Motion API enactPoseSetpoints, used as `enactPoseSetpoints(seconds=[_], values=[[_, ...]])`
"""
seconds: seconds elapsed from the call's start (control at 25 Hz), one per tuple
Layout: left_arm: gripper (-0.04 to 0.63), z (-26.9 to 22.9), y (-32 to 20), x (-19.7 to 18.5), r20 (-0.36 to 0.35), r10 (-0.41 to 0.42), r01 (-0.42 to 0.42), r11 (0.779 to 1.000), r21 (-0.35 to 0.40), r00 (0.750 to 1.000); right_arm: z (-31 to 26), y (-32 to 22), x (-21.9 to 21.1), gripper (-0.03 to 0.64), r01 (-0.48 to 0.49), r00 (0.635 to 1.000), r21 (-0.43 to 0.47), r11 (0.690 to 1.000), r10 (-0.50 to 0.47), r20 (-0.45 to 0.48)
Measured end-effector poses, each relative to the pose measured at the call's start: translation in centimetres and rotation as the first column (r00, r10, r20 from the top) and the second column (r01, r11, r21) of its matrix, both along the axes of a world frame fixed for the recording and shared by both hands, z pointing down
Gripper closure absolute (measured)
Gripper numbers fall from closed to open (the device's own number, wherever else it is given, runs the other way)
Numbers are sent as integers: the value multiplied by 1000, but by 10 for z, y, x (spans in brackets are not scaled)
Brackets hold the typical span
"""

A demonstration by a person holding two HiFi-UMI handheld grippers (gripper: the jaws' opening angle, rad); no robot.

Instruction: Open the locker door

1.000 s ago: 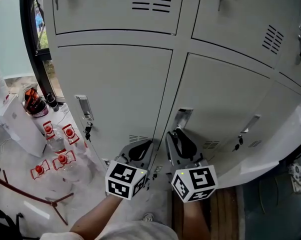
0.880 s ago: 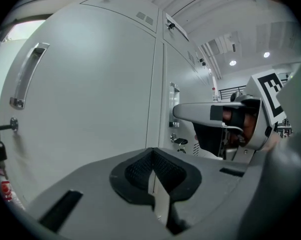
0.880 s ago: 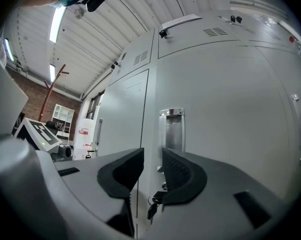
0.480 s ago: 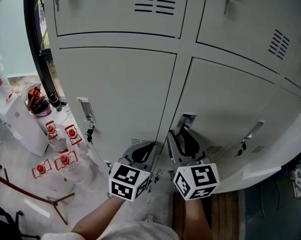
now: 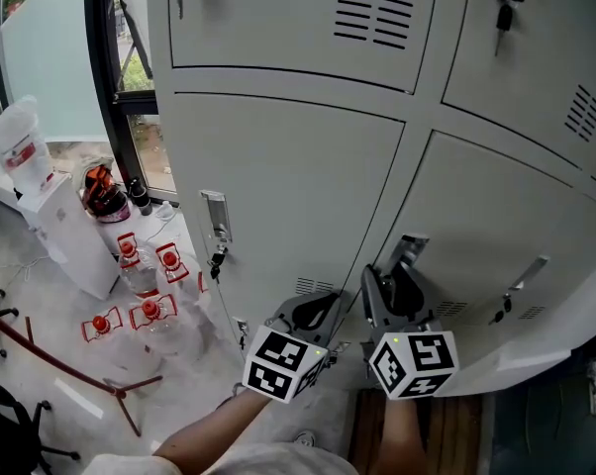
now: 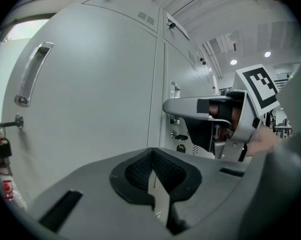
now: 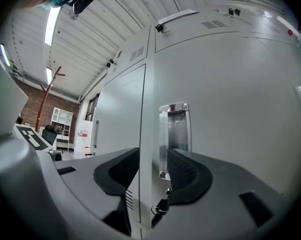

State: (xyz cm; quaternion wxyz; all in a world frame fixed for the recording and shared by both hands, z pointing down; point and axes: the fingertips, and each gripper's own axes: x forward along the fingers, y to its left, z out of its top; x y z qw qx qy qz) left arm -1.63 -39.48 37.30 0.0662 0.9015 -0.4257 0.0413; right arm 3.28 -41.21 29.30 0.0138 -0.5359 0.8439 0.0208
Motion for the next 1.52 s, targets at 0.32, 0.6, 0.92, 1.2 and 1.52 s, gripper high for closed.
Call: enactPoseSetpoints(seconds=[0.32,0.6,0.92,1.2,1.52], values=[[589,4,12,-5,-6,32,-32,999,-14,999,0,15,-3,465,-19,1000,-2,1000,19,-5],[589,4,24,-4,-10,76,-76,997,-16,997,-1,32,2,465,-53,999,0,999,53,-2],[589,6,36,2,-16,143,-143,990,-19,990,0,52,7,453,-86,996,1,996,86,-6],[589,2,45,8,-31,192,-193,981,-14,981,0,68,12,454,-123,992,8,992,123,4],[589,-5,56,20,-46,240,-240,971,-1,970,-1,89,26,497,-188,982,29,982,188,14]])
